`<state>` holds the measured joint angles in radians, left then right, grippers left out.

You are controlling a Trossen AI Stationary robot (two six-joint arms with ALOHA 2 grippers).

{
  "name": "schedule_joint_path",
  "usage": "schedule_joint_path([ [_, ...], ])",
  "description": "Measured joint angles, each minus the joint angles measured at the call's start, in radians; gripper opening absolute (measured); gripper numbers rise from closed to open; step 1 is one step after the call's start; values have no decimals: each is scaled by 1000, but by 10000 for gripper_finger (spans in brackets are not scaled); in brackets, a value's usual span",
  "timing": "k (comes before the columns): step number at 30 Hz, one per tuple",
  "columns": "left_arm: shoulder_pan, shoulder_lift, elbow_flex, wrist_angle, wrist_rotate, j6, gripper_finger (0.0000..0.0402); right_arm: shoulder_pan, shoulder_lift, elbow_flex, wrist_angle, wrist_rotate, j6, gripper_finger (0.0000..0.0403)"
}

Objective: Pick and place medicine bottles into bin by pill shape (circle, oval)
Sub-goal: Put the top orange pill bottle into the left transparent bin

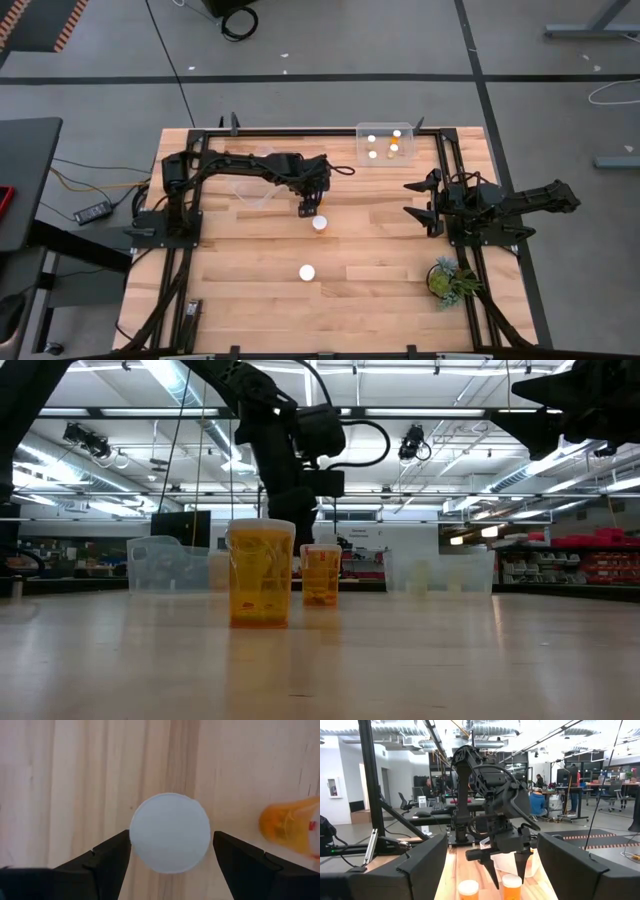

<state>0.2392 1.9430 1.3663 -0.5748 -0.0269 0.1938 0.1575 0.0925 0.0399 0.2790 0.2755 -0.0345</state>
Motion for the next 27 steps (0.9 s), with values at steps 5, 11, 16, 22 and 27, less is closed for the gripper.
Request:
schedule_joint_path([
  [5,-1,0,0,19,0,0,290,0,0,0,0,0,0,314],
  [11,-1,0,0,33,0,0,264,0,0,0,0,0,0,314],
  [16,-1,0,1,30,-2,0,227,0,0,0,0,0,0,314],
  [22,-1,0,54,-38,-2,8,209,0,0,0,0,0,0,314],
  [27,-1,-2,138,-169,-2,26,232,0,0,0,0,0,0,314],
])
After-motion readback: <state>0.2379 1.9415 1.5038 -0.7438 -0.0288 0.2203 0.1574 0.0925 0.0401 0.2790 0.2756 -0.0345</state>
